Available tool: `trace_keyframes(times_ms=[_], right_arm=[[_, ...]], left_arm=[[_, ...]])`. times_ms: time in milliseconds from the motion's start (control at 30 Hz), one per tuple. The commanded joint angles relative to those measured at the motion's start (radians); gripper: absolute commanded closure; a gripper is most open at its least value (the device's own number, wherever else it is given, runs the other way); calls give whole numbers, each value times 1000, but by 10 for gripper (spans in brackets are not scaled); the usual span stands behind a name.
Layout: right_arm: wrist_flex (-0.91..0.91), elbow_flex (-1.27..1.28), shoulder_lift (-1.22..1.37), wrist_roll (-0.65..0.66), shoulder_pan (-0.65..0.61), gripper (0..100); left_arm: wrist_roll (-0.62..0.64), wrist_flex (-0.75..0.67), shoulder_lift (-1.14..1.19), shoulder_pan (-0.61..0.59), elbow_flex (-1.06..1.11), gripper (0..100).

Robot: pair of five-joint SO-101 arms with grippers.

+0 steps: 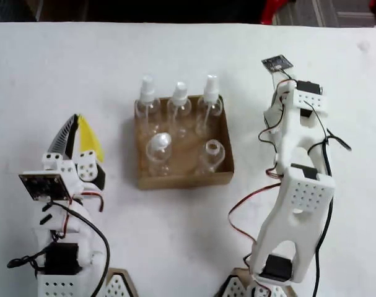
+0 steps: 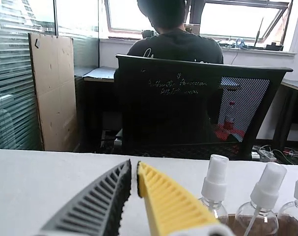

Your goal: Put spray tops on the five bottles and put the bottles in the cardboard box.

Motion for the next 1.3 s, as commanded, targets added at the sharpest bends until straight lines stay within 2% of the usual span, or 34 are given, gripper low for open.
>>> trace_keyframes(times_ms=[0,267,467,567,700,767,1267], right_arm=[[28,-57,-42,38,18,982],[312,-256,-208,34,16,983],[493,-463,-377,31,-45,983],[504,-486,-470,-29,-105,983],[504,-485,-605,-305,-170,983],[504,-485,-667,-374,-203,983],[503,-485,-903,-393,-515,983]], left_arm=[[-9,-25,1,18,-3,972],[-9,-25,1,18,-3,972],[-9,-25,1,18,-3,972],[-9,-25,1,18,-3,972],[-11,-25,1,16,-3,972],[-11,-25,1,16,-3,972],[-11,-25,1,15,-5,972]])
